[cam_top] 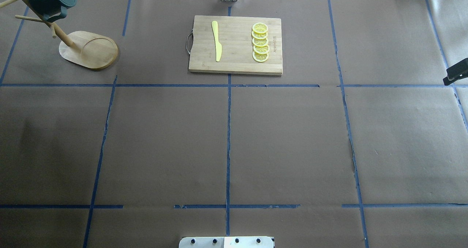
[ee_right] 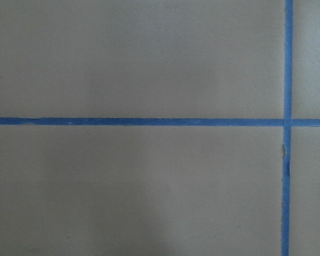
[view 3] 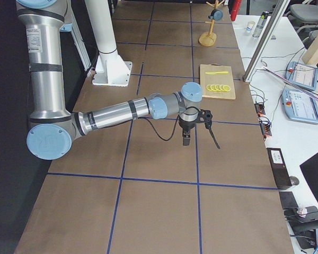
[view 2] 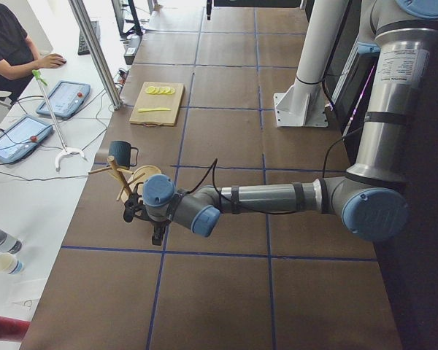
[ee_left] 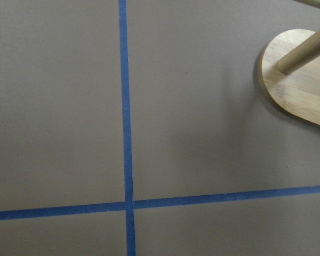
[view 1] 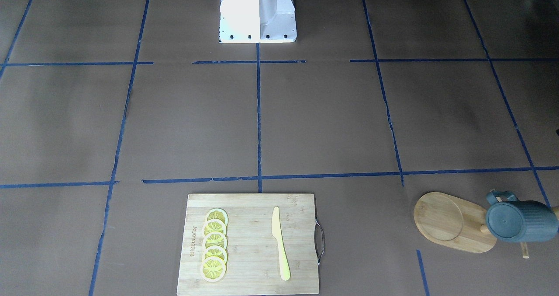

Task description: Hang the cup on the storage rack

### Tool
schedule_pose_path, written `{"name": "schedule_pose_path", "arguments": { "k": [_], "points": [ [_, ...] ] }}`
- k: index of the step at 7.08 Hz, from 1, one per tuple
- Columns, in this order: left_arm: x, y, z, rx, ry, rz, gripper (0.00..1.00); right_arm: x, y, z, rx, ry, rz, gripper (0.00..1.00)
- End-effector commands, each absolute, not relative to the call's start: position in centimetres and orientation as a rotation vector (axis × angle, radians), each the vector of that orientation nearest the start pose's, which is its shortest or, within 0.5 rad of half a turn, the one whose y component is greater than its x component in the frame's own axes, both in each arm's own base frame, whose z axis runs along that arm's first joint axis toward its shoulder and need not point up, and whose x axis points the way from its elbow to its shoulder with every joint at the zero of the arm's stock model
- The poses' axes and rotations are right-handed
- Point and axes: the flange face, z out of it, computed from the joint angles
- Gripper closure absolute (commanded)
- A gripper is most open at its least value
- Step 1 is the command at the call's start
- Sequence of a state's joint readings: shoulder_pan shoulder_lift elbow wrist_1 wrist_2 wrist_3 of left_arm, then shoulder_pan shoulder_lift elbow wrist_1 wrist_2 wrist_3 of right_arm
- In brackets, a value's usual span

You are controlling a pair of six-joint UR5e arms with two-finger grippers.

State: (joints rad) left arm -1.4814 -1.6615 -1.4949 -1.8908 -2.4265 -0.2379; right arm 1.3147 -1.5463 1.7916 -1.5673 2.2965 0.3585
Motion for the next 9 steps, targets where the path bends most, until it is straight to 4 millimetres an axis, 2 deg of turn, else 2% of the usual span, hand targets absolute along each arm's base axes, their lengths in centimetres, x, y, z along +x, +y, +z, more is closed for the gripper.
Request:
{"name": "schedule_pose_path", "arguments": {
  "k": [1, 2, 3, 5, 6, 8, 9],
  "points": [
    [-2.7, -47.7, 61.4, 0.089, 0.88, 0.0, 0.0, -2.5, -50.8, 59.2, -0.026, -0.795, -0.018, 0.0],
    [-2.8, -45.6, 61.9, 0.074, 0.891, -0.005, 0.0, -1.3, -50.5, 60.2, -0.025, -0.793, -0.017, 0.0],
    [-2.9, -43.7, 63.8, 0.043, 0.903, 0.002, 0.0, -0.7, -50.4, 60.8, -0.028, -0.79, -0.016, 0.0],
    [-3.0, -43.5, 63.3, 0.014, 0.891, -0.008, 0.0, -0.1, -49.9, 61.3, -0.018, -0.791, -0.037, 0.0],
    [-2.5, -43.5, 64.0, -0.007, 0.88, -0.003, 0.0, -0.1, -49.9, 61.4, -0.015, -0.786, -0.039, 0.0],
    [-2.7, -43.3, 65.6, -0.067, 0.837, 0.001, 0.0, 0.1, -49.9, 61.5, 0.004, -0.772, -0.083, 0.0],
    [-3.4, -43.8, 65.7, -0.06, 0.781, 0.021, 0.0, 0.2, -49.8, 61.6, 0.006, -0.774, -0.096, 0.0]
  ]
}}
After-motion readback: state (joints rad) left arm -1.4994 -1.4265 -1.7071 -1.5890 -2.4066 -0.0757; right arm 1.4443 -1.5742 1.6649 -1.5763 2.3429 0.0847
